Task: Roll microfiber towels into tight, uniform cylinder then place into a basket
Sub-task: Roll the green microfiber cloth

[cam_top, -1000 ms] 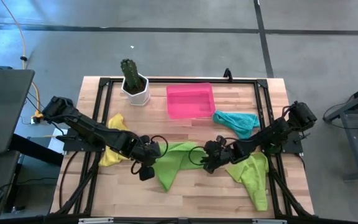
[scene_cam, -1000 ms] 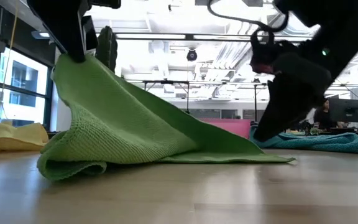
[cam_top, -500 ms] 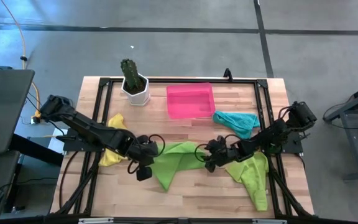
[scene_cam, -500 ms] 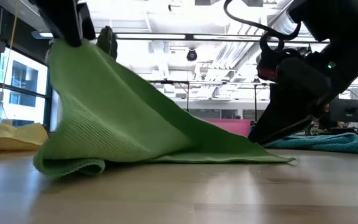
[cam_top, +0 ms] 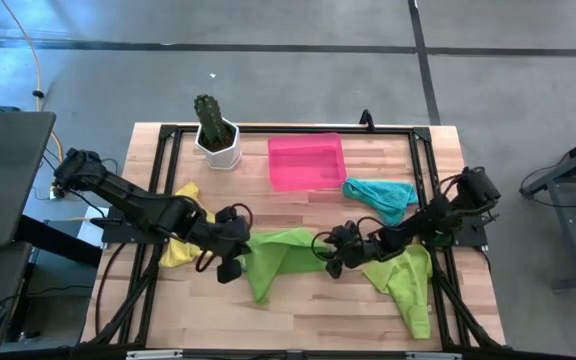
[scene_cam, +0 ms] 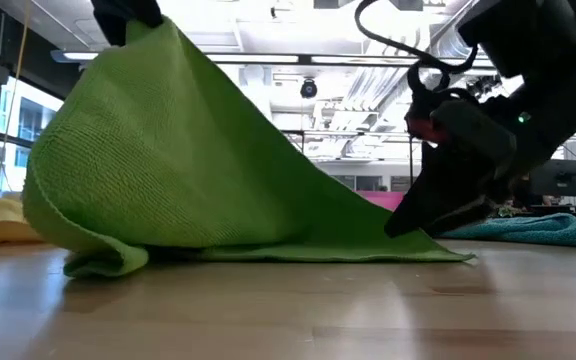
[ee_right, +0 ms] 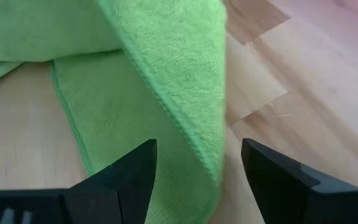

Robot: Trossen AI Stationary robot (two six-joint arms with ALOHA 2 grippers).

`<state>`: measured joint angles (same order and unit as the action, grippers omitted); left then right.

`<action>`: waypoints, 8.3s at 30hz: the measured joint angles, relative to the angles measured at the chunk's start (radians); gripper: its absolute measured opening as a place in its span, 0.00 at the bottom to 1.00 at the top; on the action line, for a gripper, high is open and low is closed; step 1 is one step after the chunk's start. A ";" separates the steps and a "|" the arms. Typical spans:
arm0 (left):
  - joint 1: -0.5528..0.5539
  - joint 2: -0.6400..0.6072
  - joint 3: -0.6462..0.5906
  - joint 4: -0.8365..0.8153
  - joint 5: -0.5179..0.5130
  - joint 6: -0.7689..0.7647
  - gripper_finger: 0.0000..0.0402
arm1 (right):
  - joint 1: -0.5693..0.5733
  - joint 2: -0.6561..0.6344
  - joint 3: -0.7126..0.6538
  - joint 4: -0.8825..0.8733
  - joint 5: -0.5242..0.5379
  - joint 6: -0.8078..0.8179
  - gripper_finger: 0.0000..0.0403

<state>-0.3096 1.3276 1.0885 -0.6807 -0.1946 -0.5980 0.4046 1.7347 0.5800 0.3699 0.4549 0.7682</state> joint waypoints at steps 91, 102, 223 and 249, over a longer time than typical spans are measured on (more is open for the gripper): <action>0.011 -0.058 0.227 -0.084 -0.853 0.647 0.00 | -0.112 -0.394 0.774 -1.331 0.208 -0.783 0.00; -0.046 0.047 0.016 -0.068 -0.351 0.160 0.00 | -0.026 -0.297 0.574 -1.312 -0.126 -0.485 0.00; 0.050 0.481 0.259 -0.385 -0.244 0.068 0.00 | -0.066 -0.207 0.484 -1.256 -0.290 -0.467 0.00; 0.197 0.481 0.130 -0.237 -0.245 0.209 0.00 | -0.250 -0.063 0.485 -1.273 -0.314 -0.639 0.00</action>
<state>-0.1127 1.8084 1.2186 -0.9173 -0.4393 -0.3889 0.1542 1.6716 1.0653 -0.9030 0.1406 0.1295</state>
